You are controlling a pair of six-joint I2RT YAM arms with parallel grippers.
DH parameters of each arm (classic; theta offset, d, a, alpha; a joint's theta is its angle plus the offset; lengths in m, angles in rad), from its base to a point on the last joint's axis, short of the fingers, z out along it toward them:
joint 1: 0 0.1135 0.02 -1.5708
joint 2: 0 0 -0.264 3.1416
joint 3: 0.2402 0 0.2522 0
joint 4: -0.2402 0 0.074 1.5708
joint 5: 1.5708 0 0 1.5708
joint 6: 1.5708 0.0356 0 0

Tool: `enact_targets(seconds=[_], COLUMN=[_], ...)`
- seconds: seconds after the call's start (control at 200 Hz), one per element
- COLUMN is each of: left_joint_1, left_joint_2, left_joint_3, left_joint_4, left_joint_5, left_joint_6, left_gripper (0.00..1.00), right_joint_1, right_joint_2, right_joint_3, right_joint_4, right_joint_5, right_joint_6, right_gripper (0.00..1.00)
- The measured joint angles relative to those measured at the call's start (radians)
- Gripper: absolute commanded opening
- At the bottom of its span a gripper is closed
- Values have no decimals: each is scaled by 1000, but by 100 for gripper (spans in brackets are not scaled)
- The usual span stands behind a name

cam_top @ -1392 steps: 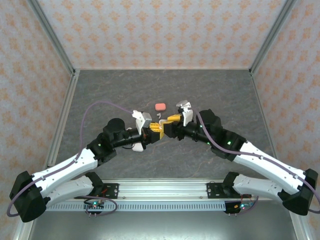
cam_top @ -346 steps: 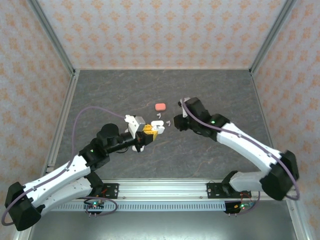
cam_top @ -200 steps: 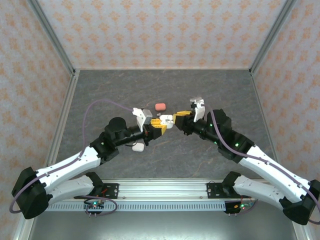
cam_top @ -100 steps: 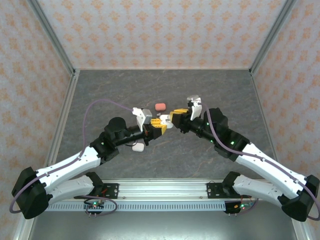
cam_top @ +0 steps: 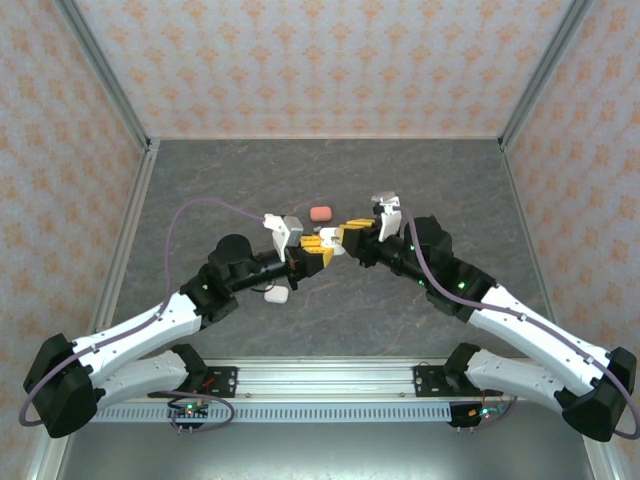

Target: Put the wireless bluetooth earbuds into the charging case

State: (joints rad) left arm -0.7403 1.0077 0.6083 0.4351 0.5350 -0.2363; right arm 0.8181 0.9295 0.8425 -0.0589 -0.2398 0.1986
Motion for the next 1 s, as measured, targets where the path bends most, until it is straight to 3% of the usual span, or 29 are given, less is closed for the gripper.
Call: enact_targets(seconds=[0.22,0.515,0.806,0.871,1.001], left_joint_1=[0,0,0,0,0], left_joint_2=[11,16,16,16,16], left_joint_3=[0,1,1,1,1], left_joint_4=[5,23,27,27,27], left_joint_5=[-13,-19,-19,-18,-10], left_joint_6=[-3,-10,-10,-10,-10], left_gripper=[0,0,0,0,0], right_joint_1=[2,2,-24,-66,-153], right_joint_2=[0,0,2,-6,-2], right_joint_3=[-8,-7,118,128,127], right_joint_4=[0,-5,-154,-162,-180], right_joint_5=[-19,-38,-9,-38,-136], right_joint_6=[4,27,37,45,76], right_gripper=[26,35,68,78,90])
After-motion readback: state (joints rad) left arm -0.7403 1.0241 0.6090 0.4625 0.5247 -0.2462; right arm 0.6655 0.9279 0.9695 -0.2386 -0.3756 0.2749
